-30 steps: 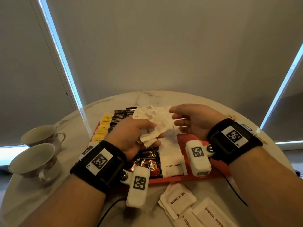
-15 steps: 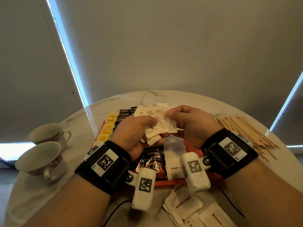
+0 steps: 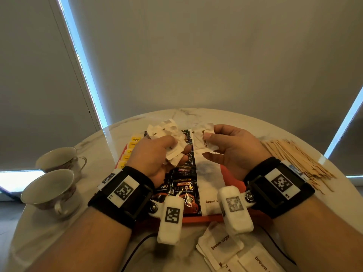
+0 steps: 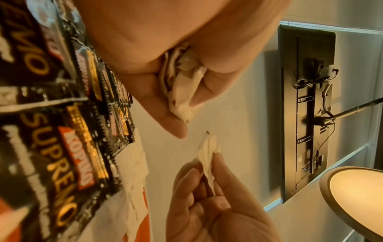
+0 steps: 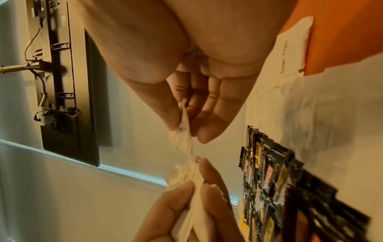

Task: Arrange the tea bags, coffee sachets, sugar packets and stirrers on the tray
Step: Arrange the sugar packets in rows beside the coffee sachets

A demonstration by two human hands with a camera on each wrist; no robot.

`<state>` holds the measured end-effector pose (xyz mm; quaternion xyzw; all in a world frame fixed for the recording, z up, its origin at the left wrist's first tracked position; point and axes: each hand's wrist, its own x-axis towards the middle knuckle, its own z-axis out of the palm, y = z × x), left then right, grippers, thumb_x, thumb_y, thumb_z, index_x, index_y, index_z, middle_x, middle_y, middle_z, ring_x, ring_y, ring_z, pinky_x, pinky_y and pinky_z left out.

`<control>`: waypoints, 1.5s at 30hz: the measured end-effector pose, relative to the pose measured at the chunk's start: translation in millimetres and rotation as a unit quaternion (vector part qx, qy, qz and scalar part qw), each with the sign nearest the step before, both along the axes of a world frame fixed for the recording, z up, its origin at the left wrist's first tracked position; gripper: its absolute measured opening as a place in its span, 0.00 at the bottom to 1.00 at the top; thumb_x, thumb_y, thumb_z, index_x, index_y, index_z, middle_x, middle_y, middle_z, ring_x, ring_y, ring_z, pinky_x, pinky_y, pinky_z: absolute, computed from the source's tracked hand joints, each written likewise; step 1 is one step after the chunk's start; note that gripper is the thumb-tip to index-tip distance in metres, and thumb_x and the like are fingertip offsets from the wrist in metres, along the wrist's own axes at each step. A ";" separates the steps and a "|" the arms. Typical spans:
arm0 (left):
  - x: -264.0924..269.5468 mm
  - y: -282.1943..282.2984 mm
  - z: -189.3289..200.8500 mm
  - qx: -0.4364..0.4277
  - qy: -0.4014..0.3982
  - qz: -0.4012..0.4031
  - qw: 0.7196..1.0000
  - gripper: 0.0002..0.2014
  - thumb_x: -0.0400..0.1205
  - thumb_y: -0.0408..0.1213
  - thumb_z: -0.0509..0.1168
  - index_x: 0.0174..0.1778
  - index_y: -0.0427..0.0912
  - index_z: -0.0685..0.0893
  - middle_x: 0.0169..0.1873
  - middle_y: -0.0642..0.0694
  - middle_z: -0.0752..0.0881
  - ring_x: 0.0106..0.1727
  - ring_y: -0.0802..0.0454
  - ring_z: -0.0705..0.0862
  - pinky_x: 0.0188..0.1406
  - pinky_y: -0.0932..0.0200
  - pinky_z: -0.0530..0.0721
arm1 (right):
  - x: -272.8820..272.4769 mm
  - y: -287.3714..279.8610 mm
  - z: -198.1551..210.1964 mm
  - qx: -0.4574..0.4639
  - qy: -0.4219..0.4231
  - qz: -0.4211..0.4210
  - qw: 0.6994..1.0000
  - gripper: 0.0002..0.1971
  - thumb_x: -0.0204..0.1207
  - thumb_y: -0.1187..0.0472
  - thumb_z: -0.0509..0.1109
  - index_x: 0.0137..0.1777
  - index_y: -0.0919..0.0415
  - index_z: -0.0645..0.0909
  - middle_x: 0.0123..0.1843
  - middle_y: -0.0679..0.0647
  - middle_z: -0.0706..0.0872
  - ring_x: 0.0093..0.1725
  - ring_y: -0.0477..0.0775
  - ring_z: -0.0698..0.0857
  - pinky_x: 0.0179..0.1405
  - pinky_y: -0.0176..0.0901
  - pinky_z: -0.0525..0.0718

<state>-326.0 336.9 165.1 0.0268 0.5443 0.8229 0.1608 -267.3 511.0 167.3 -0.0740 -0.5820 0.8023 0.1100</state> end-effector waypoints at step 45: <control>0.8 2.3 -0.6 -0.011 0.029 0.003 1.000 0.07 0.82 0.26 0.74 0.54 0.31 0.86 0.37 0.35 0.93 0.38 0.45 0.94 0.27 0.58 0.90 | 3.6 66.7 -17.8 0.116 -0.326 -0.164 0.924 0.07 0.75 0.77 0.70 0.51 0.71 0.82 0.27 0.54 0.75 0.20 0.47 0.74 0.20 0.39 0.75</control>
